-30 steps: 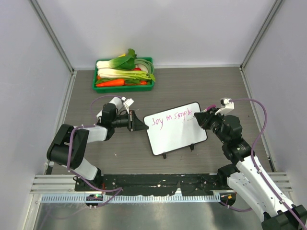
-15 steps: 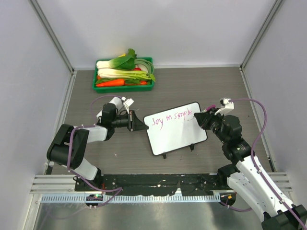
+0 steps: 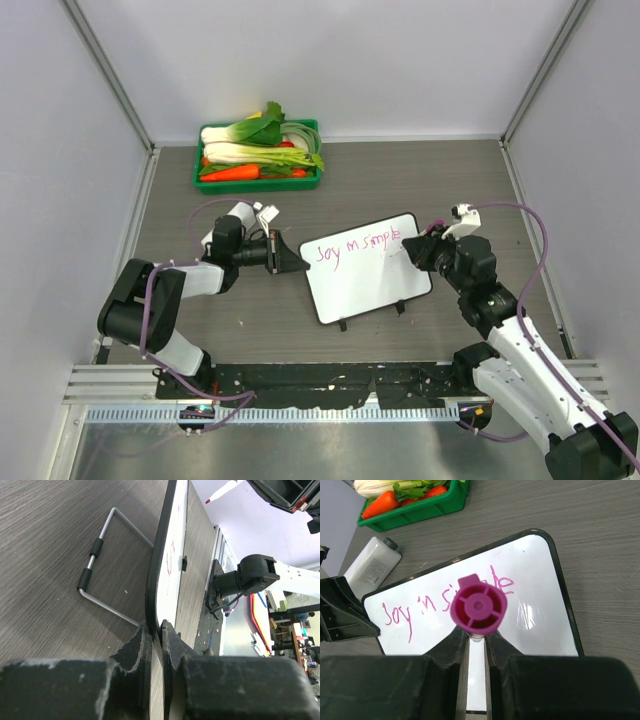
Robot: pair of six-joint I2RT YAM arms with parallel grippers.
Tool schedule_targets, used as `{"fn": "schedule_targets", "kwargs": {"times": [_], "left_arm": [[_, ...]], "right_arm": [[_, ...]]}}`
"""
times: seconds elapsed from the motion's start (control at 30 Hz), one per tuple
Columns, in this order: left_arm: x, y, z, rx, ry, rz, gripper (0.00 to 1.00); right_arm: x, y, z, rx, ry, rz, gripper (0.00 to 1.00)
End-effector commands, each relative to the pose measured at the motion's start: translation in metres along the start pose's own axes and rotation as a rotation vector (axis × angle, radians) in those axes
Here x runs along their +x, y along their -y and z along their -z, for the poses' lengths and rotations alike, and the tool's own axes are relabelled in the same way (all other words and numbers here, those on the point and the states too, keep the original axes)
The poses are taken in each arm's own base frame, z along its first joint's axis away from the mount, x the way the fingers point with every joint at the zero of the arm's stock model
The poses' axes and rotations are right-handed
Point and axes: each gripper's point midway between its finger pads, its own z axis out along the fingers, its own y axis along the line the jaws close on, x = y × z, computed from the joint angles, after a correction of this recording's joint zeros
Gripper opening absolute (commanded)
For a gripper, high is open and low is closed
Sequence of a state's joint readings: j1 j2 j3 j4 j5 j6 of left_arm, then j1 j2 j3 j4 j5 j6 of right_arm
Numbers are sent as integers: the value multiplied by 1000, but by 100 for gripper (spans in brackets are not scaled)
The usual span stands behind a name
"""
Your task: Write a sentence on the whiteboard
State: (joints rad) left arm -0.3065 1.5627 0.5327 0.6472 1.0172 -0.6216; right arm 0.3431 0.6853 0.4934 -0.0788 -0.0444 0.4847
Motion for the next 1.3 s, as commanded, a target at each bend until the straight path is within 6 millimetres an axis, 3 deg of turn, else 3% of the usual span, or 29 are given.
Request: {"fn": "schedule_targets", "kwargs": {"times": [0.0,0.27,0.73,1.27], "left_arm": [[13,-7,-2,-6,-34,-16,0],[14,-7,-3,-6,-35,-15,0],[14,-7,-3,-7,-36,-12,0],[13,-8,-3,-6,-37,-11,0]], "right_arm": [[-19,-9,-3,-11,44,-8,1],[-22,-25,-5,-26,51,-12,1],[8,-111,-5,-129,52,153,1],[32,-139,-11,-236,30,184,1]]}}
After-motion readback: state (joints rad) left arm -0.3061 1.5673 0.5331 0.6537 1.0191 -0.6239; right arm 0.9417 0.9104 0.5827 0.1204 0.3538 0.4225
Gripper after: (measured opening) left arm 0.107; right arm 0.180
